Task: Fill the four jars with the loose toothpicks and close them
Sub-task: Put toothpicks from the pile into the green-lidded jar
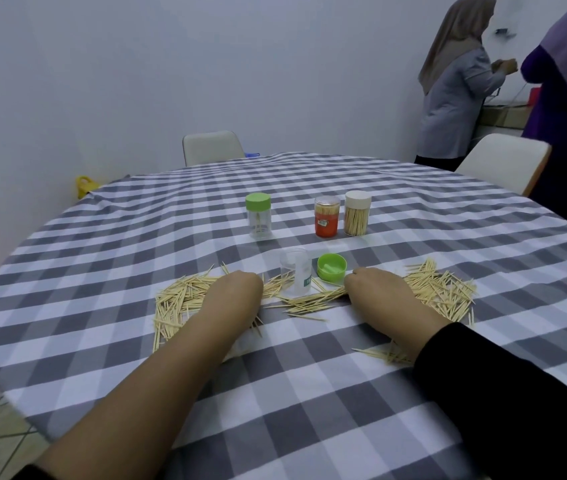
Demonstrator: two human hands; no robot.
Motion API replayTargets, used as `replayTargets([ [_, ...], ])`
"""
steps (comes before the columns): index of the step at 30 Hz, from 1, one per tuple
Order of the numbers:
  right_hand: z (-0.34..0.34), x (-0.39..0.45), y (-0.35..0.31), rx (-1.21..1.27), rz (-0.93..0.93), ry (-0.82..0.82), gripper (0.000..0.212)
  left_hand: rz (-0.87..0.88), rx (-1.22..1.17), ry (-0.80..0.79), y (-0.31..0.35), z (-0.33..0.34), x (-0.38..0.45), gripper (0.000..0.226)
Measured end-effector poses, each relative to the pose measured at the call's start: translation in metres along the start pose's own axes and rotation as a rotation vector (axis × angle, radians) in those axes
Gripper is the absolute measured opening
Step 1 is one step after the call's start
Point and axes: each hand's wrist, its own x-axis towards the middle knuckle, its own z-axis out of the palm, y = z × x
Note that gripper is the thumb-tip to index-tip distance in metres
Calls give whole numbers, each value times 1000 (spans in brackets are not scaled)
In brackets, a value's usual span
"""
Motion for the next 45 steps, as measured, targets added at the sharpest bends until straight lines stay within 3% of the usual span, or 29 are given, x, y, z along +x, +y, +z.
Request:
replayTargets([
  [6,-6,5,4,118,45,-26,24,-41,-41,27,-13,-3,4,34],
  [13,-20,25,4,481,239,-78,18,-117,-174,-45,-21,-25,14,38],
  [16,-21,33,4,717,304,13,17,-198,-470,8,-27,-21,20,27],
  [19,-23,41,0,964,364,110,16,-292,-926,197,-28,-14,22,26],
  [24,-30,54,-13,1371,433,282,14,-331,-1231,342,-26,-13,30,25],
  [31,-28,60,-29,1763,354,445,16,-365,-1725,449,-16,-8,31,31],
  [37,-33,61,-31,1847,262,523,16,-284,-1907,560,-4,-25,29,33],
  [45,-25,59,-44,1760,267,484,17,-231,-2200,369,22,-26,30,32],
])
